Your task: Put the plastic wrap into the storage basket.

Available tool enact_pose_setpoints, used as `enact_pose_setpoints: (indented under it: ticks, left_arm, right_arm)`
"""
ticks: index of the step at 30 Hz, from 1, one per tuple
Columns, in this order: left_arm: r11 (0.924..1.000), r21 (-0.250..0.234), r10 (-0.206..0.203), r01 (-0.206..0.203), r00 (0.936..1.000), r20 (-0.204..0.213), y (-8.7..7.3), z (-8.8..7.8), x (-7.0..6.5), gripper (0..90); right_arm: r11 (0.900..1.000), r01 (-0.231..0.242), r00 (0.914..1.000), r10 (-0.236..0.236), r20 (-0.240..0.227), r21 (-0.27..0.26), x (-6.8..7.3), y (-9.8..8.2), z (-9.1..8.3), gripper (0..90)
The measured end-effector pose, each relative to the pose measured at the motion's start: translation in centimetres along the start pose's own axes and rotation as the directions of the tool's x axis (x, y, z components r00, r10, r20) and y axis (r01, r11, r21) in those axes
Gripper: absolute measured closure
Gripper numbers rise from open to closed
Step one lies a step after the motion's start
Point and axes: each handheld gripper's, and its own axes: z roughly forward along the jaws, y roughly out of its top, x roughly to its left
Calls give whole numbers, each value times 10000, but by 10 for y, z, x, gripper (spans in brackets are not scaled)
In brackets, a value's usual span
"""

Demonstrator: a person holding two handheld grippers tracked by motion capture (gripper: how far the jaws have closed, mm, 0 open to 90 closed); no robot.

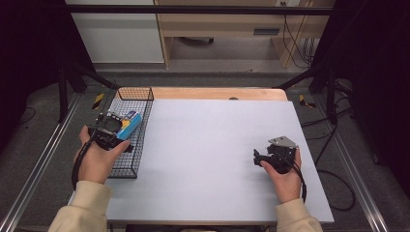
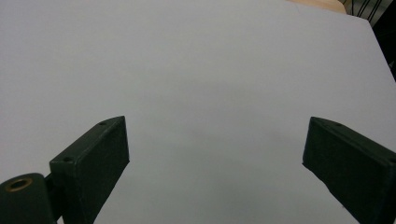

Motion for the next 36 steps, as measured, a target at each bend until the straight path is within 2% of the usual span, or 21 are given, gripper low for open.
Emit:
enact_pose_setpoints:
  ticks: [6,12,20,24,27,29,31,33,36]
  left_arm:
    - [9954,-753,617,-592,9976,312,6,-16,-18,53]
    - [9870,-1308,1027,-932,9924,674,14,-22,-35,51]
    - [9716,-1884,1626,-1428,9822,938,26,-34,-52,52]
    - [9636,-2111,1914,-1640,9745,1169,30,-36,-59,52]
    - [9591,-2233,2064,-1741,9698,1303,32,-34,-62,52]
    - [9508,-2522,2188,-1798,9663,1359,35,-32,-63,51]
    - [9460,-2789,2107,-1655,9674,1406,35,-30,-63,54]
    - [9436,-2873,2121,-1646,9667,1428,35,-29,-65,54]
    - [9395,-3043,2083,-1575,9677,1421,35,-30,-70,53]
  right_arm:
    - [10000,-41,10000,41,63,-11,0,0,-1,72]
    - [9999,-69,9999,70,113,-93,-3,0,-3,70]
    - [9997,-161,9997,164,177,-160,-5,0,-5,64]
    - [9998,-126,9997,130,212,-176,-5,0,-4,64]
    - [9997,-131,9996,136,252,-216,-6,0,-5,64]
    - [9997,-147,9995,153,273,-212,-7,-1,-5,62]
    - [9996,-230,9992,236,312,-176,-7,-1,-5,60]
    - [9997,-91,9993,100,371,-225,-9,-1,-5,59]
    - [9997,-134,9987,143,491,-191,-9,-2,-6,59]
